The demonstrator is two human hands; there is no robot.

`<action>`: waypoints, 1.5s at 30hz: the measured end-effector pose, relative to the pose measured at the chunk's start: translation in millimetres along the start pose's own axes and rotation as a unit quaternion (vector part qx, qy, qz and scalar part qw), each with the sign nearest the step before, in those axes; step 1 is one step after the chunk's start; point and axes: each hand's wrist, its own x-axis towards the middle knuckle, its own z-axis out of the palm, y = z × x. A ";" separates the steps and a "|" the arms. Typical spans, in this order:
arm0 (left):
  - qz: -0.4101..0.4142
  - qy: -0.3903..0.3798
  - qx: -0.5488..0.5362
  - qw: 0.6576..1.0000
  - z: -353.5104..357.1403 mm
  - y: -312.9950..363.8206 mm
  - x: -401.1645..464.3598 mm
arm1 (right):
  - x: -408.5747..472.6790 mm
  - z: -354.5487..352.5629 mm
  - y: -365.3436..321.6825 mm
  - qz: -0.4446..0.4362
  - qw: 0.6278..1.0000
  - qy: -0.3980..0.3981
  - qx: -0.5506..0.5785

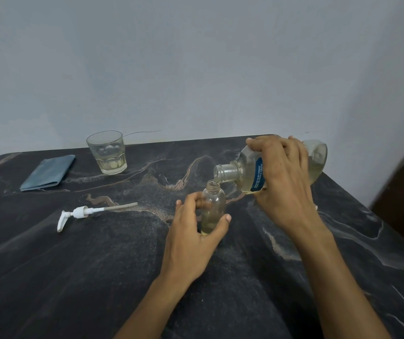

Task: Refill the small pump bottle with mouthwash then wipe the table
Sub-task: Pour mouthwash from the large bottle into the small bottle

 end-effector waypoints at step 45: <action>0.015 0.003 0.006 1.000 0.6 -3.0 0.0 | 2.0 -3.1 -1.7 -0.005 1.000 -0.005 0.001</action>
